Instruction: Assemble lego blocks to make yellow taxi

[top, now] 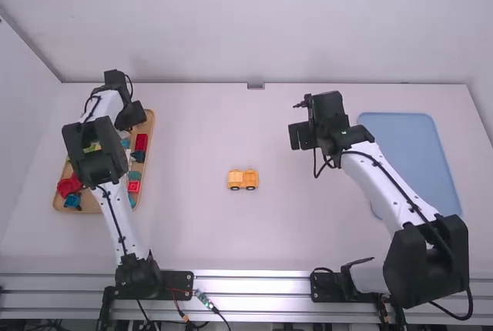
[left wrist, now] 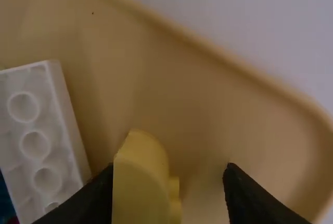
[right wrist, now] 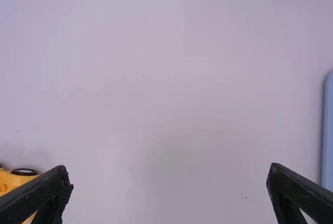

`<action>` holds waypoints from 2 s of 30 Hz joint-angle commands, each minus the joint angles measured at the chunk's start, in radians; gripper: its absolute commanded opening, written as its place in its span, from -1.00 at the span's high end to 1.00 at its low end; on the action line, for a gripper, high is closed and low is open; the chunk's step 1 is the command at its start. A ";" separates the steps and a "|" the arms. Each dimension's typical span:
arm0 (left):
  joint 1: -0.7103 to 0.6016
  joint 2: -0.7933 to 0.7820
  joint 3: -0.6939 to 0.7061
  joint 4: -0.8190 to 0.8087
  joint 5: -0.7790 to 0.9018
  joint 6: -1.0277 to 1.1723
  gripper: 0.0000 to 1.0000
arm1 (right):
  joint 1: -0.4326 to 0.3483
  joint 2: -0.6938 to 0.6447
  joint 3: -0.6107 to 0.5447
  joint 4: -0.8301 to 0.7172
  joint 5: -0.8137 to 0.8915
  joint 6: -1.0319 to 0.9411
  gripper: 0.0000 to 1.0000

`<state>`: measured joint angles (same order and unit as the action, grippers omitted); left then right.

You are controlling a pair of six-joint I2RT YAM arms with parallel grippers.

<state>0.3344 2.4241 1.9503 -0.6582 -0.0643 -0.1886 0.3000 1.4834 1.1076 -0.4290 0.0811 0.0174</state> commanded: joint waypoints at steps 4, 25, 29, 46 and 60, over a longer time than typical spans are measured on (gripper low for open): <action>-0.008 0.002 -0.005 -0.023 -0.016 0.003 0.15 | 0.002 -0.013 -0.010 -0.002 0.004 0.001 -0.98; -0.009 0.002 0.006 0.003 -0.110 0.031 0.10 | 0.002 -0.013 -0.010 -0.002 0.004 0.001 -0.98; -0.009 0.002 0.000 0.023 -0.102 0.059 0.12 | 0.000 -0.013 -0.010 -0.002 0.004 0.001 -0.98; -0.001 0.002 -0.014 0.039 -0.031 0.021 0.45 | 0.000 -0.013 -0.010 -0.011 0.004 -0.018 -0.98; -0.002 0.002 -0.014 0.047 -0.030 0.021 0.62 | 0.002 -0.013 -0.010 -0.021 0.004 -0.025 -0.98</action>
<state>0.3309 2.4237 1.9472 -0.6071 -0.1017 -0.1608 0.3000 1.4834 1.1076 -0.4477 0.0811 -0.0051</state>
